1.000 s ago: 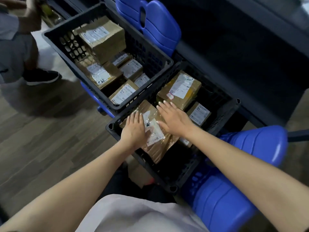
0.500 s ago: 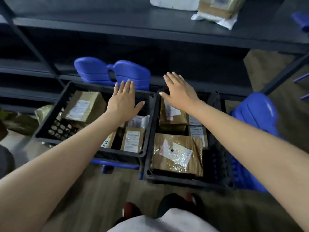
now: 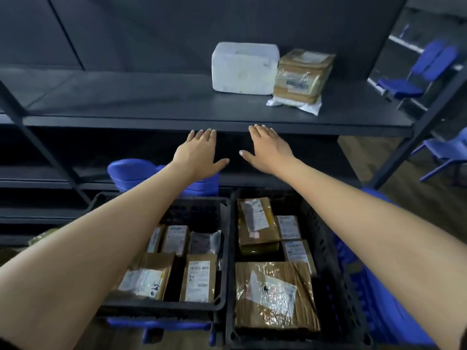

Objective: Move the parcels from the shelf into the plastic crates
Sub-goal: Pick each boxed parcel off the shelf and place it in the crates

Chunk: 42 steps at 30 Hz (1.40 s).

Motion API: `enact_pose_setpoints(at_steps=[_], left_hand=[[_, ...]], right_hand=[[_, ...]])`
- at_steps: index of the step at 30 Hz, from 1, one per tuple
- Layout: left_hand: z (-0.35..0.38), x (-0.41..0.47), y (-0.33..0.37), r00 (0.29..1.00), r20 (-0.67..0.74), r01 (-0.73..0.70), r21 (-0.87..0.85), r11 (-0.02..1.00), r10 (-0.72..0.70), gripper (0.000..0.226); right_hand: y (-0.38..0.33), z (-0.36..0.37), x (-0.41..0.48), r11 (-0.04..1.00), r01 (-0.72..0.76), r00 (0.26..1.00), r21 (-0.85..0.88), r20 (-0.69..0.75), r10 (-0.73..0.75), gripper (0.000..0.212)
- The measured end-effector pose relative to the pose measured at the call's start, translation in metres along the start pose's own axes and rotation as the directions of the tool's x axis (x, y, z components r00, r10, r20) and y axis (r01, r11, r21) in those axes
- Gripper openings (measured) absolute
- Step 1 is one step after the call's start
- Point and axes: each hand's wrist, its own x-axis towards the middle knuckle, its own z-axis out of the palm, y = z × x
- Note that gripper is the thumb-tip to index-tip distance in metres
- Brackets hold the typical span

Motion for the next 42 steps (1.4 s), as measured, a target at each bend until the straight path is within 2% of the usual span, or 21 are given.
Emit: enact_pose_setpoints(at_steps=[10, 15, 20, 29, 35, 42], left_hand=[[-0.039, 0.054, 0.004, 0.997, -0.080, 0.001, -0.029, 1.000, -0.003, 0.081], [-0.048, 0.084, 0.003, 0.996, -0.086, 0.008, -0.103, 0.995, -0.017, 0.072], [-0.057, 0.115, 0.008, 0.994, -0.088, -0.067, -0.108, 0.992, 0.057, 0.066], [-0.075, 0.200, 0.040, 0.959, -0.196, -0.229, -0.097, 0.969, 0.207, 0.062], [-0.078, 0.265, 0.065, 0.955, -0.224, -0.223, -0.123, 0.967, 0.192, 0.063], [-0.078, 0.326, 0.080, 0.962, -0.239, -0.194, -0.272, 0.942, 0.130, 0.068]], right_hand=[[0.023, -0.037, 0.040, 0.999, -0.047, 0.994, -0.007, -0.095, 0.046, 0.077], [0.035, -0.046, 0.053, 0.996, -0.092, 0.989, 0.010, -0.114, 0.092, 0.075], [0.057, -0.059, 0.065, 0.983, -0.181, 0.971, 0.003, -0.160, 0.179, 0.072], [0.144, -0.079, 0.103, 0.955, -0.298, 0.923, -0.004, -0.255, 0.287, 0.068], [0.198, -0.084, 0.135, 0.951, -0.310, 0.924, -0.019, -0.243, 0.296, 0.072], [0.228, -0.079, 0.164, 0.951, -0.310, 0.934, 0.021, -0.181, 0.308, 0.087]])
